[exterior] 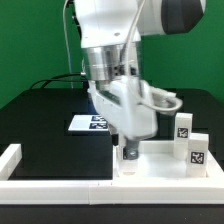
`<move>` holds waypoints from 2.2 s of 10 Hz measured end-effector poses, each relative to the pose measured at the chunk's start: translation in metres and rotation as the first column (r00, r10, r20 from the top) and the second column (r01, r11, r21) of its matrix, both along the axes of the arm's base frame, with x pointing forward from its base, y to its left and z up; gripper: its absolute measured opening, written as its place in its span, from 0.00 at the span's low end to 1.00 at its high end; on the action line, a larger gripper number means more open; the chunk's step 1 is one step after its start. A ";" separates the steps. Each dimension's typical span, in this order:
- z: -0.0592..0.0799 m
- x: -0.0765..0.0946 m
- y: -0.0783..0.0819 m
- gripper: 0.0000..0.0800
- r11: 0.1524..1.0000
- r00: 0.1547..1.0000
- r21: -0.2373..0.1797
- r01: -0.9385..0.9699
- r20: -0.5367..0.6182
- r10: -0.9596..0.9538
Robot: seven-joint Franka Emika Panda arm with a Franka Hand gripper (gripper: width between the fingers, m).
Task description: Assemble square table
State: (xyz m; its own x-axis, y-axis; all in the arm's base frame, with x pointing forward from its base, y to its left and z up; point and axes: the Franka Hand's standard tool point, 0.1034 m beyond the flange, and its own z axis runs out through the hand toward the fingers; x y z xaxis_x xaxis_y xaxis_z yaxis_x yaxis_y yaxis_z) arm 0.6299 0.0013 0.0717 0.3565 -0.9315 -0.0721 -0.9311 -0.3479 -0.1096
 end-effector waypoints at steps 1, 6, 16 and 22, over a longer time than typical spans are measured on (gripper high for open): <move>0.000 0.000 0.002 0.79 0.999 0.999 -0.004 -0.051 0.005 0.051; 0.000 0.000 0.003 0.81 0.851 0.852 -0.074 -0.520 0.024 0.523; -0.003 -0.001 0.006 0.36 0.761 0.764 -0.107 -0.640 0.014 0.645; -0.005 -0.002 -0.001 0.36 0.976 0.975 0.006 0.219 -0.020 -0.219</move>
Offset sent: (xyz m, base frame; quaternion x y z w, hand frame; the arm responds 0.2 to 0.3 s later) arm 0.0000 0.0000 0.0000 0.0000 0.0000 -0.1938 0.9810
